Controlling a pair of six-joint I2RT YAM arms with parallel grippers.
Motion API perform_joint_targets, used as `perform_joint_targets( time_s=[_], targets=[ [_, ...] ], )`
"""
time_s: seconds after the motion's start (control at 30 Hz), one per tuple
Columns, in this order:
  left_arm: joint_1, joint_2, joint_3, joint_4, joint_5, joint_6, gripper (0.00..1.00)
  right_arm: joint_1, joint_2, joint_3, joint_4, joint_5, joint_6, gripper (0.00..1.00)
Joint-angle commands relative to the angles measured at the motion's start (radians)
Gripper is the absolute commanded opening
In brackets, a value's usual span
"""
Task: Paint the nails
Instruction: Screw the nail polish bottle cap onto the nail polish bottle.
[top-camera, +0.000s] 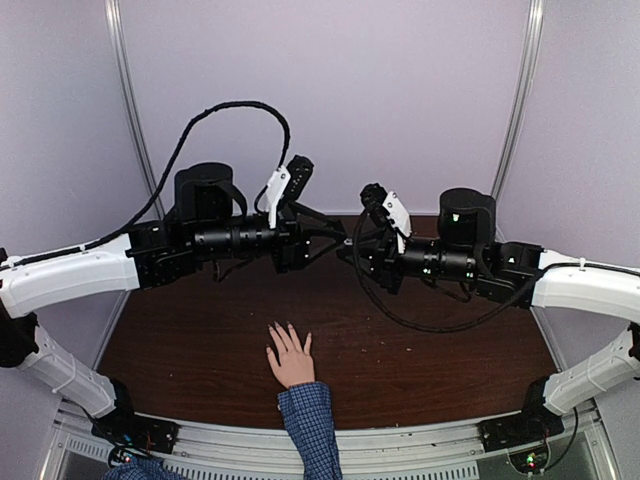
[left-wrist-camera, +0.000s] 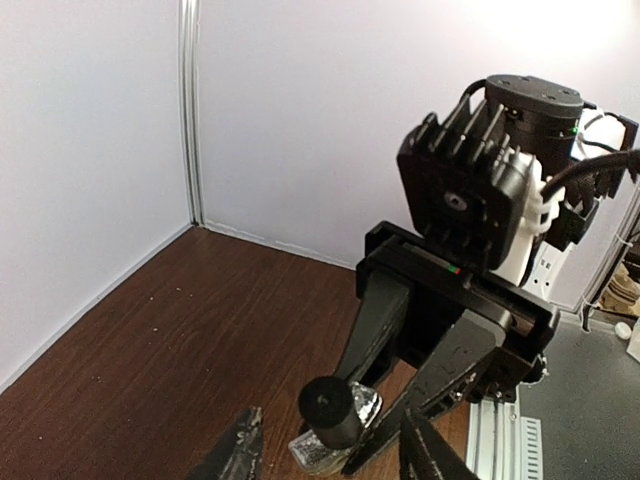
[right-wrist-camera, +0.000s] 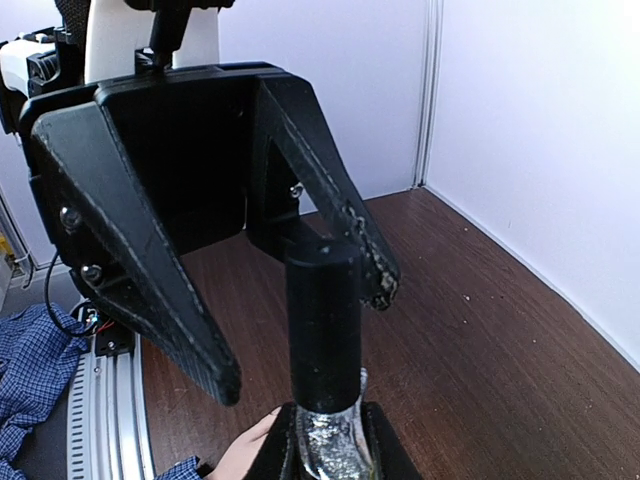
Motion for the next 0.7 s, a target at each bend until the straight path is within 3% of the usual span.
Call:
perform_joint_targets(
  time_s=[0.0, 0.27, 0.67],
  targets=[
    [0.006, 0.030, 0.043, 0.125, -0.016, -0.069, 0.44, 0.005, -0.004, -0.007, 0.032, 0.056, 0.017, 0.00],
    [0.006, 0.066, 0.061, 0.150, 0.028, -0.098, 0.37, 0.005, -0.002, 0.000, 0.016, 0.053, 0.017, 0.00],
    [0.006, 0.076, 0.060, 0.120, 0.089, -0.085, 0.15, 0.005, -0.030, 0.005, 0.019, 0.007, 0.005, 0.00]
  ],
)
